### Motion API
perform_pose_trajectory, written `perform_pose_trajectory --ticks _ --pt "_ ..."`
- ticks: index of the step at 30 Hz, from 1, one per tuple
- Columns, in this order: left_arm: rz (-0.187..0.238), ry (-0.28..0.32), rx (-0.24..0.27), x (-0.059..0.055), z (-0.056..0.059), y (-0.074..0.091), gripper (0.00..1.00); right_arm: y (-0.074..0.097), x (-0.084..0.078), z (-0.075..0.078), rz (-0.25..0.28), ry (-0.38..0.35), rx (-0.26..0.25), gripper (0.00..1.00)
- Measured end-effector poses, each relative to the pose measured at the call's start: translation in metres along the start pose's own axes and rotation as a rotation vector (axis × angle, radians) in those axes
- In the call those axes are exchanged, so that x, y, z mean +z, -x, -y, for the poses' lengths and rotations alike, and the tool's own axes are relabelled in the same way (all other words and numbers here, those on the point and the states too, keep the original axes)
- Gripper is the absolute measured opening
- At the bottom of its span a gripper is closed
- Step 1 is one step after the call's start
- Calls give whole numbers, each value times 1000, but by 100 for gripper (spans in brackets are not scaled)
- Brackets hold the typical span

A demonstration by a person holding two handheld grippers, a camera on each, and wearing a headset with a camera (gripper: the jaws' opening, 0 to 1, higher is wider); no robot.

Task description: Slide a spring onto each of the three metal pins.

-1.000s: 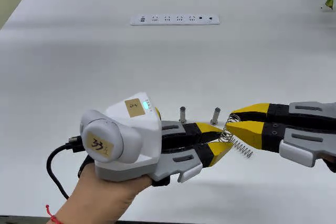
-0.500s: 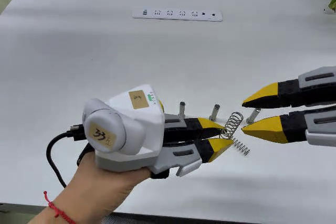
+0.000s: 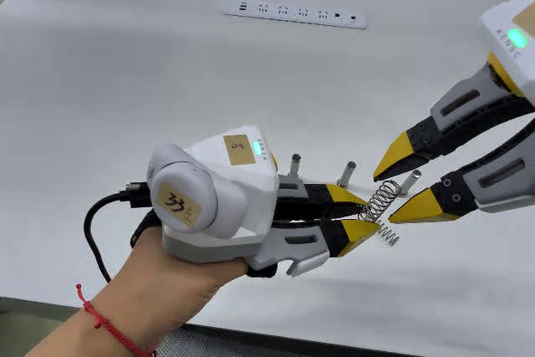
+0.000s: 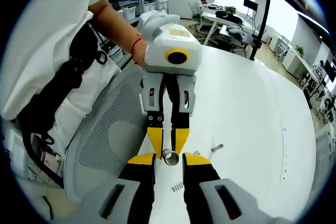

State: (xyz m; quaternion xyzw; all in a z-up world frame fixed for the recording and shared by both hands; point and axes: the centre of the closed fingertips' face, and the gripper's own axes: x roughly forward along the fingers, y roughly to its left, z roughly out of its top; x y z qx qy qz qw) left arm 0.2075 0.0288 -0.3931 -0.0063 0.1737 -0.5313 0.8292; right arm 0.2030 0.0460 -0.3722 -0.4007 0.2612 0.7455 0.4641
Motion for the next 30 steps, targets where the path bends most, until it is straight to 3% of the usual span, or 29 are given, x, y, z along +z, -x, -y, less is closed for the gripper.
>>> perform_pose_trajectory --ticks 6,12,30 --pt "0 -4 -7 0 1 -1 10 -7 1 -4 -51 46 54 17" --pt "3 -9 -13 2 2 -1 10 -7 -3 -5 -99 78 77 16" --pt "8 -25 -17 4 1 0 11 -6 -2 -4 -140 94 102 12"
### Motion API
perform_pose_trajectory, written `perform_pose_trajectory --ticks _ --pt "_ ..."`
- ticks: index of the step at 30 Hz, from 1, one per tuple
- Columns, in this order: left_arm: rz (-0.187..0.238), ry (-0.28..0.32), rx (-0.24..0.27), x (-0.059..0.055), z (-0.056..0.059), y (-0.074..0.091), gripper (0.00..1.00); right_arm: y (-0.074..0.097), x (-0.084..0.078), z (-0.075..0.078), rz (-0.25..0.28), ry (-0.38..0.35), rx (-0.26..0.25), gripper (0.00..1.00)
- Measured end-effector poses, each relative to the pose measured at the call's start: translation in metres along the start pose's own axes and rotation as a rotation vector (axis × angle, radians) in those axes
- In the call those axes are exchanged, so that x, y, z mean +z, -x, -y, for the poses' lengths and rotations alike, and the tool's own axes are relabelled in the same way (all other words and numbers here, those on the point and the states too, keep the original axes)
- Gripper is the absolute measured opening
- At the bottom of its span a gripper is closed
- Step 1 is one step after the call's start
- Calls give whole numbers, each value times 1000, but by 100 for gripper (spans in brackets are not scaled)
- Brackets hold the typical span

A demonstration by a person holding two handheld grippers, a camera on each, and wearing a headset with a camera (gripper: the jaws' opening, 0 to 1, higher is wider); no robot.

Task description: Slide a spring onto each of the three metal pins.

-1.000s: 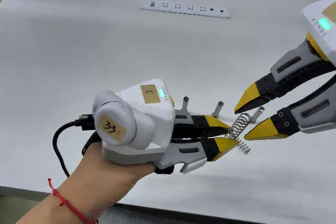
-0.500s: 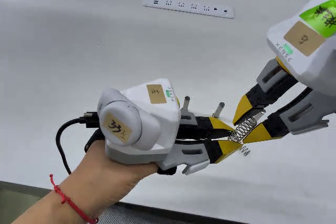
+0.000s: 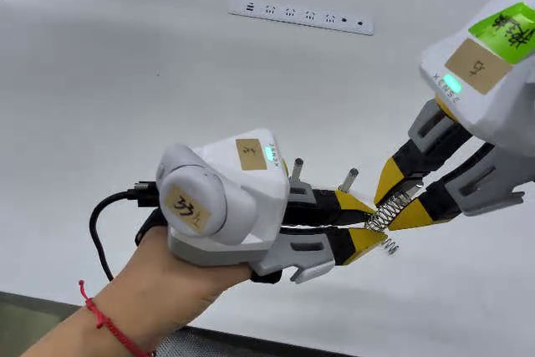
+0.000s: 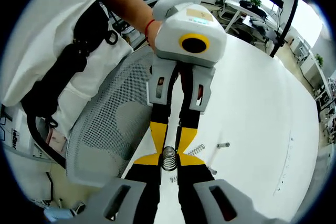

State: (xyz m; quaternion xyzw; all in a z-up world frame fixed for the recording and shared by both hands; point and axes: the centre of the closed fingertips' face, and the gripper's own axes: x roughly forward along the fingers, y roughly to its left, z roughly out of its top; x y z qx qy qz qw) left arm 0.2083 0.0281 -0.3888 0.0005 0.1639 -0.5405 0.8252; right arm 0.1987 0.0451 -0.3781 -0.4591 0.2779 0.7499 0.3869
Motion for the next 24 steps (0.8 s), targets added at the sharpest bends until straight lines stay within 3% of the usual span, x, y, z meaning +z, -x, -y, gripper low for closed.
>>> perform_pose_trajectory --ticks 11,19,24 --pt "-5 -10 4 -4 0 2 13 -2 2 -1 -1 -10 5 12" --pt "-16 -5 48 -12 -12 14 19 3 5 6 14 -21 -8 12" --pt "-26 -5 94 -19 -23 26 29 8 6 19 25 -35 -38 12"
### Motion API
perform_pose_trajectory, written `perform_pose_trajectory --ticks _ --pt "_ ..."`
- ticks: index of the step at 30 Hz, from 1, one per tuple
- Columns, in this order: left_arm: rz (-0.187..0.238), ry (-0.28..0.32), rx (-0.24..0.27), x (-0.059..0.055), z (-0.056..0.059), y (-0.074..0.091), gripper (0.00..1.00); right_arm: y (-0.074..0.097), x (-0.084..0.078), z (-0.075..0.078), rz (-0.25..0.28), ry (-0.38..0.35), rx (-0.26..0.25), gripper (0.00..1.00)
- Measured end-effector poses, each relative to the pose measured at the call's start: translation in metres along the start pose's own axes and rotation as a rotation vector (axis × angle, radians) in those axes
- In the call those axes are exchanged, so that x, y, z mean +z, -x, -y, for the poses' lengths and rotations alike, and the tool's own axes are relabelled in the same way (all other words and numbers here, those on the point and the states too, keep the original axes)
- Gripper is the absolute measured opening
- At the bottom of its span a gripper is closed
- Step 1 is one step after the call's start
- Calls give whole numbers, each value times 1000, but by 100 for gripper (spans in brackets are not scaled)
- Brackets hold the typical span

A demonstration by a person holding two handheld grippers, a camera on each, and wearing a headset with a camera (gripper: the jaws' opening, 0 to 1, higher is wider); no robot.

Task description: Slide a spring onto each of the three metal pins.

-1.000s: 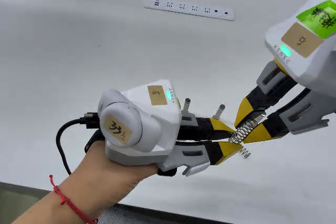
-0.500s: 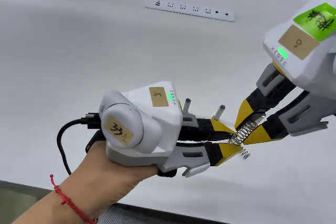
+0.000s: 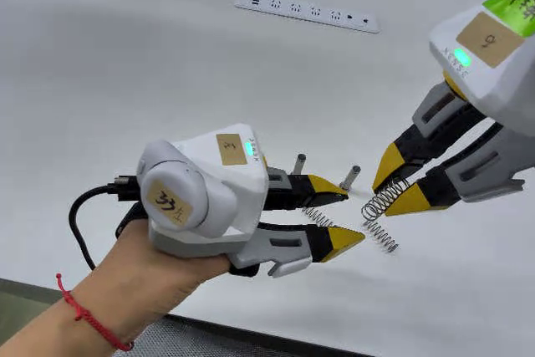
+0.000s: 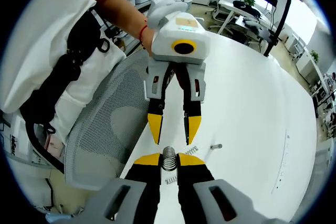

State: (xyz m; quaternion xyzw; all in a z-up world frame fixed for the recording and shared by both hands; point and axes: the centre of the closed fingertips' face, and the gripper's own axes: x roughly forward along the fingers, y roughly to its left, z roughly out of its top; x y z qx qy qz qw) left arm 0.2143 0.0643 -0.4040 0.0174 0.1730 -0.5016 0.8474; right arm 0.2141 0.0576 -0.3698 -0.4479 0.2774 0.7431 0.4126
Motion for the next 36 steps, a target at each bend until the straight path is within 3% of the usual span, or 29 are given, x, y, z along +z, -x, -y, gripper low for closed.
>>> perform_pose_trajectory --ticks 6,11,20,30,36 --pt "-29 -2 59 -14 -18 17 38 0 5 19 10 -30 -50 12" --pt "-49 -8 102 -24 -30 29 45 -2 3 46 1 -54 -113 12" --pt "-57 -32 152 -35 -46 43 57 -23 -4 85 -38 -92 -181 12" --pt "-53 -26 175 -44 -57 46 76 -57 -21 114 -89 -119 -172 12" --pt "-31 -3 164 -45 -57 43 91 -69 -28 118 -105 -137 -154 12"
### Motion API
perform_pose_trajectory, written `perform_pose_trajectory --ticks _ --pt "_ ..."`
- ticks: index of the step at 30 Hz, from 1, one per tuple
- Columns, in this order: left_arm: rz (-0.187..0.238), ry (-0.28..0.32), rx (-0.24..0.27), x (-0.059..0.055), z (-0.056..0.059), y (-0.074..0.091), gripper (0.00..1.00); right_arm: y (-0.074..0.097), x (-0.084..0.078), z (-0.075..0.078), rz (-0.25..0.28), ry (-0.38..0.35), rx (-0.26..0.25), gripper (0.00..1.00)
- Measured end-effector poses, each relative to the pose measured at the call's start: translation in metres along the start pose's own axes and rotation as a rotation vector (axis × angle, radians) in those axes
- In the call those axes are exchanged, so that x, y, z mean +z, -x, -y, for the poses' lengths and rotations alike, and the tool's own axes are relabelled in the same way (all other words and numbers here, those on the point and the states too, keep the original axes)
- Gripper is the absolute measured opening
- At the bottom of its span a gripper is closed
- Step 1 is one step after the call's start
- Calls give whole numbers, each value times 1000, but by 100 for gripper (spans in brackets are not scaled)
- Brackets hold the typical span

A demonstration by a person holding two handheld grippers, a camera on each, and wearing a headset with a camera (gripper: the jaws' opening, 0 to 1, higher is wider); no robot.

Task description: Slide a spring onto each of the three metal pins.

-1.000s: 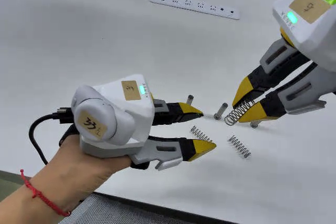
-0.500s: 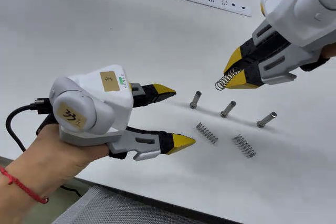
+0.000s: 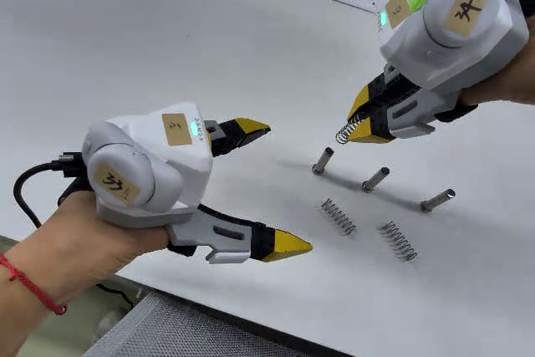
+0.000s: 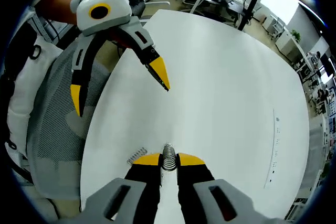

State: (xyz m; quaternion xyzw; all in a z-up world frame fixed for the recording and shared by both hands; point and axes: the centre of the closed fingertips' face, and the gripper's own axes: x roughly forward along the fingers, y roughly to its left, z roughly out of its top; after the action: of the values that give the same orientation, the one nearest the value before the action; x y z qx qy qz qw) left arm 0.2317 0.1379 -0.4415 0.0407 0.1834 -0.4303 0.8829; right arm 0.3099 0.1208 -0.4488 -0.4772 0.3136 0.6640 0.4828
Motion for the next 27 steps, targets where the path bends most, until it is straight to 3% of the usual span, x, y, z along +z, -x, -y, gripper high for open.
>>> perform_pose_trajectory --ticks 3,6,27 --pt "-16 11 -8 -6 1 -3 96 -6 -2 1 -9 -6 8 12" --pt "-4 35 -16 -5 1 -4 100 -10 -2 1 -13 -14 15 12" --pt "33 76 -11 -4 0 -4 100 -29 -8 2 -45 -17 45 12"
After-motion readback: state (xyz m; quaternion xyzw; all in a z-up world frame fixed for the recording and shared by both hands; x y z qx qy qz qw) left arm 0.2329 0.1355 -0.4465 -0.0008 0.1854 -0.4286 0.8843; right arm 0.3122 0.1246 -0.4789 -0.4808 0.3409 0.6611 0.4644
